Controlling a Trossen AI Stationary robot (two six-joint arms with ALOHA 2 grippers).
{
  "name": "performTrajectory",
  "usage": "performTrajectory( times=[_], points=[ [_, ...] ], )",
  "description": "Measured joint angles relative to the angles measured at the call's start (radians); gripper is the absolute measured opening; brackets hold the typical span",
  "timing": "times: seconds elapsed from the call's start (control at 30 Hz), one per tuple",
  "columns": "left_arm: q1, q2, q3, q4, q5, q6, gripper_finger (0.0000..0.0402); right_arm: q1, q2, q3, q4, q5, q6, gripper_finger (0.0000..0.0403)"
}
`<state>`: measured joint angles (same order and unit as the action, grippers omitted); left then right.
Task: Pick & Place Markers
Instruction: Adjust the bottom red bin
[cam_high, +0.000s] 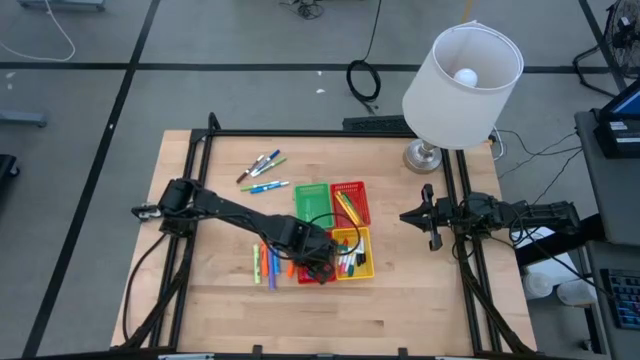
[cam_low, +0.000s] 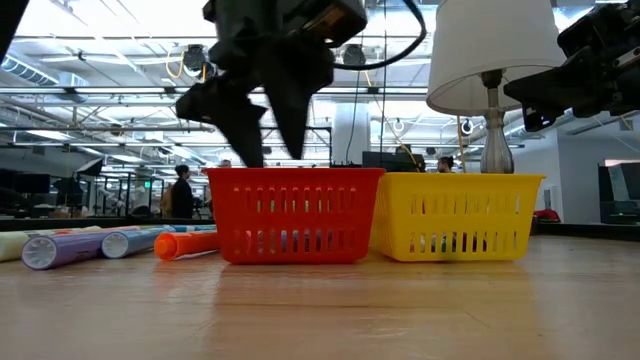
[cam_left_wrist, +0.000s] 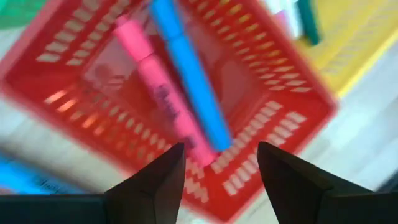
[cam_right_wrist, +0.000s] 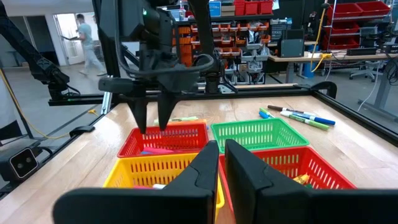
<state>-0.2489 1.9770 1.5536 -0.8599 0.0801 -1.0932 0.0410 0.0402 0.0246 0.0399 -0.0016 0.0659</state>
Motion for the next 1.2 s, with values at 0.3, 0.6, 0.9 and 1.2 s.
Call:
performTrajectory(
  times=[0.3,0.6,0.9,1.2],
  points=[
    [-0.033,-0.027,-0.003,-0.228,-0.105,-0.078,0.0209,0.000,0.000,0.000,0.000,0.000,0.000,0.0018],
    [-0.071,-0.186,-0.001,-0.262,-0.284,-0.106,0.0209,0.000,0.000,0.000,0.000,0.000,0.000,0.0018],
    [-0.145,-0.200,0.000,-0.486,-0.326,-0.371,0.0209,0.000,0.000,0.000,0.000,0.000,0.000,0.0018],
    [-0.149,-0.073,-0.044,-0.471,-0.273,-0.425,0.0209,0.000,0.000,0.000,-0.001,0.000,0.000,0.0018]
  ],
)
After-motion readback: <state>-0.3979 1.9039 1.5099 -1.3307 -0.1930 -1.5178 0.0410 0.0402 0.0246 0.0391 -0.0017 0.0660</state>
